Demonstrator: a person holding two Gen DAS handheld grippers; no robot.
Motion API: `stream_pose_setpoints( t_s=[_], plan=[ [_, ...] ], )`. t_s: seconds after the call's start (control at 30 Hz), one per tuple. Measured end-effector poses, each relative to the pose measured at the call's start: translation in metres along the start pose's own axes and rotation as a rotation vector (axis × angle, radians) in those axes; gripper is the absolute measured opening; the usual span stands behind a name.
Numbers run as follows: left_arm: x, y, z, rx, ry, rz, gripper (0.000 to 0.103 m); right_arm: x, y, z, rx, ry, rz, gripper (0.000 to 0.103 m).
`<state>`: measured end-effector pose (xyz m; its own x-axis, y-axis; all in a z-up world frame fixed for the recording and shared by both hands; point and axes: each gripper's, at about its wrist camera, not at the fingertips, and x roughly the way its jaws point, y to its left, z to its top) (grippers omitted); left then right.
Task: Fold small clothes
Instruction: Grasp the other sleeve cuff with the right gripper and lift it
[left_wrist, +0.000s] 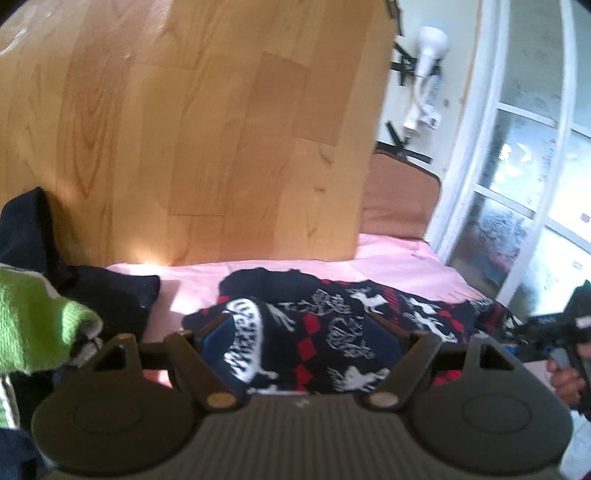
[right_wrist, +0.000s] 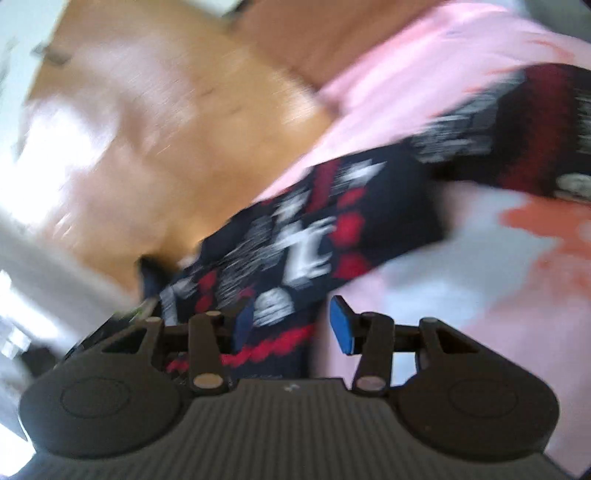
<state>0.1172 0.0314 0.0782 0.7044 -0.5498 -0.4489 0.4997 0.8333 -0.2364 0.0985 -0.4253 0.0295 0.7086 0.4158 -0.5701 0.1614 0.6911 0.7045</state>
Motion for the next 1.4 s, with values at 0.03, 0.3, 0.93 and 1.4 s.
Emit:
stream_pose_setpoints(
  t_s=[0.03,0.3,0.93,1.4],
  plan=[
    [-0.002,-0.003,-0.002,0.005,0.001,-0.007,0.078,0.002,-0.005,0.002,0.027,-0.006,-0.026,0.049],
    [-0.006,-0.036,-0.019,0.047,0.055,-0.083,0.078,0.029,-0.026,0.012,0.23,-0.118,0.033,0.033],
    [0.051,-0.129,-0.036,0.303,0.154,-0.156,0.077,0.02,0.285,0.094,-0.564,-0.29,0.33,0.01],
    [0.042,-0.042,-0.024,0.182,0.105,0.137,0.072,0.084,0.43,0.058,-0.773,-0.159,0.552,0.01]
  ],
)
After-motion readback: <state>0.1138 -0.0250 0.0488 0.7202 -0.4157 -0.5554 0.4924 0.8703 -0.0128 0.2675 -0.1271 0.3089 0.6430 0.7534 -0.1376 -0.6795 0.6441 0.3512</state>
